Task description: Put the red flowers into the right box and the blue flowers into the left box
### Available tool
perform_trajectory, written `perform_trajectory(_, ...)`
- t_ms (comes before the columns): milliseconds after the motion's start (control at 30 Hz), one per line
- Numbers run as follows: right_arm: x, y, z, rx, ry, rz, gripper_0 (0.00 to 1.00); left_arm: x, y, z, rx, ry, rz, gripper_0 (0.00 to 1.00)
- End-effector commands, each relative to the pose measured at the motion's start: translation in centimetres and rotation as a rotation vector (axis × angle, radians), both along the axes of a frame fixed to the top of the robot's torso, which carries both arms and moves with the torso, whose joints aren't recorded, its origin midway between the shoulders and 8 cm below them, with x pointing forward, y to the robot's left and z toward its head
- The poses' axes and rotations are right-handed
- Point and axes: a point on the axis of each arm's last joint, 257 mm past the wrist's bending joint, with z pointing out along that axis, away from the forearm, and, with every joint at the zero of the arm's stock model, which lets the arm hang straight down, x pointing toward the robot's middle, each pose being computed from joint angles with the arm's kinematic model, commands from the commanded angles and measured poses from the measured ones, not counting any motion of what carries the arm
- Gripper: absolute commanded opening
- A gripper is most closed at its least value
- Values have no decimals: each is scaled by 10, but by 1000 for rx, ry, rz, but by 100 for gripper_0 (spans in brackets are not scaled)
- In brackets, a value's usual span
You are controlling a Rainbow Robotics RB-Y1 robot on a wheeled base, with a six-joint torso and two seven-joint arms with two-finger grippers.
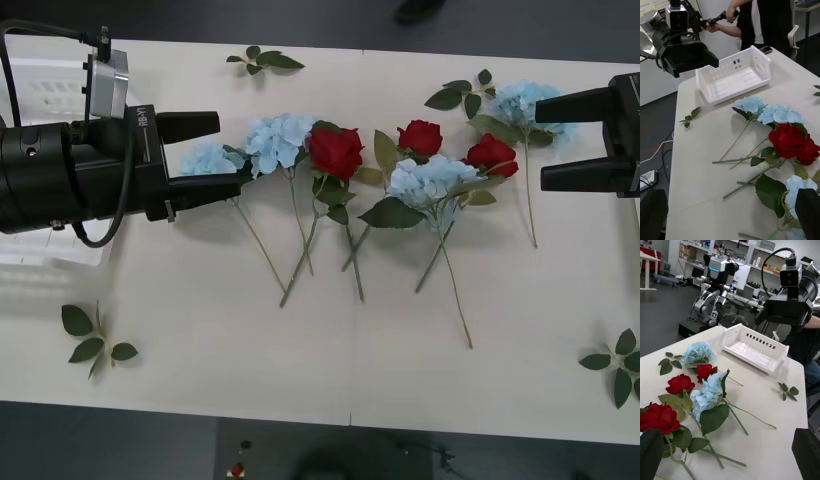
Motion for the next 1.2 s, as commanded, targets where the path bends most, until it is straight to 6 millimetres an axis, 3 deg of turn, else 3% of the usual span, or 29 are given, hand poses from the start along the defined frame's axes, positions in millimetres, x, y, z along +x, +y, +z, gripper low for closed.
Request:
perform_trajectory(33,-4,-9,-31,-20,51,-13,100,-7,1,-39,-43,129,25,100)
perform_trajectory(267,9,-30,-31,-55,100,-58,100,7,18,-26,-51,127,60,100)
perform_trajectory(467,27,-47,-35,-112,118,-157,100,51,63,-14,-28,160,142,100)
perform_trajectory(533,29,-50,-37,-117,122,-170,100,56,68,-15,-25,163,151,100)
perform_trajectory(600,37,-54,-43,-120,185,-233,100,82,100,-29,5,212,208,100)
perform_trajectory(800,58,-63,-59,-122,302,-381,100,103,134,-62,47,403,284,100)
perform_trajectory(1033,105,-84,-84,-93,360,-630,100,110,135,-105,59,569,369,100)
perform_trajectory(1200,141,-113,-91,-47,413,-788,100,103,129,-143,30,739,423,100)
